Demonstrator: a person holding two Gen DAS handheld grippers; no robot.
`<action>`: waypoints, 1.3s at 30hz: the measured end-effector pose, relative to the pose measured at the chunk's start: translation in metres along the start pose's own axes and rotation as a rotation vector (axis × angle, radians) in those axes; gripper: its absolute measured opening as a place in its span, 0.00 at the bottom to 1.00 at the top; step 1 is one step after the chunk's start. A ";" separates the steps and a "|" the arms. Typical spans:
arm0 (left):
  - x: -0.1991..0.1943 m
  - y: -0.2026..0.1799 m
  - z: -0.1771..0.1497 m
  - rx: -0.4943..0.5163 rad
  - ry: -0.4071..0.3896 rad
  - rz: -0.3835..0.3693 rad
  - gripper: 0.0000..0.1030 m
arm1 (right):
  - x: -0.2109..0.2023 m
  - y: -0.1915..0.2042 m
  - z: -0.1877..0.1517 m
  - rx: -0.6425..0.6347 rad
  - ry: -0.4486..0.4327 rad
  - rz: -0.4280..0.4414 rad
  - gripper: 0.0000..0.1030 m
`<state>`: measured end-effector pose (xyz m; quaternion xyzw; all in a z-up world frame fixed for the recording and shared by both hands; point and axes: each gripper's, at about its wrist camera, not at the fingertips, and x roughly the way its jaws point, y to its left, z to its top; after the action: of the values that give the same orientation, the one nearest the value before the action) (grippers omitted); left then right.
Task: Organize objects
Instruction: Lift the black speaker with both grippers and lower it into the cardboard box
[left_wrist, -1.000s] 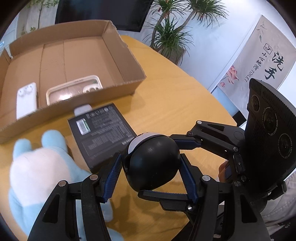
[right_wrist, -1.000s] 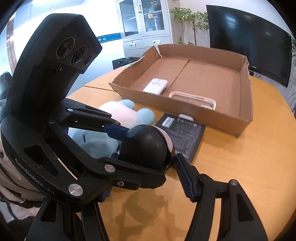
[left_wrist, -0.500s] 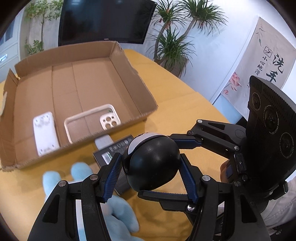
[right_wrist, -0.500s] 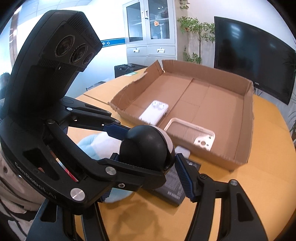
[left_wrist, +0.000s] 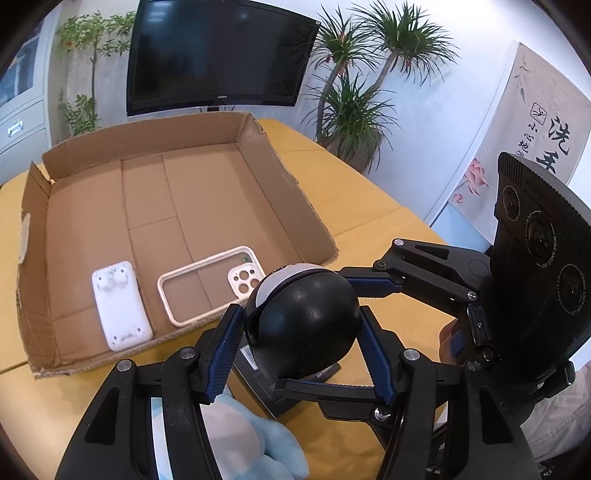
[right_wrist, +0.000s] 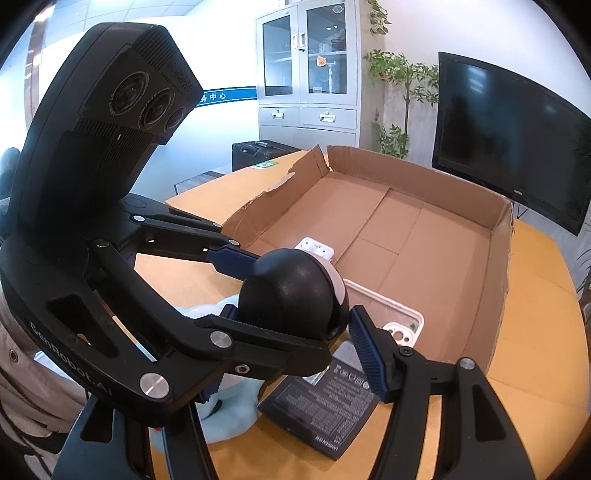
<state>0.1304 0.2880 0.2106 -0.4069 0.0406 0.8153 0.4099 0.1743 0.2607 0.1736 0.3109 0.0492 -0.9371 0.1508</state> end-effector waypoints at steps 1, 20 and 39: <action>0.000 0.003 0.002 -0.002 -0.001 0.000 0.59 | 0.003 -0.001 0.003 -0.003 0.000 0.001 0.58; 0.008 0.046 0.036 -0.022 -0.012 0.021 0.59 | 0.036 -0.019 0.037 -0.015 -0.005 0.020 0.58; 0.067 0.109 0.045 -0.118 0.071 0.009 0.59 | 0.099 -0.053 0.038 0.028 0.077 0.064 0.58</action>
<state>0.0030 0.2763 0.1644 -0.4591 0.0088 0.8032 0.3796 0.0602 0.2790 0.1447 0.3501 0.0318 -0.9198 0.1743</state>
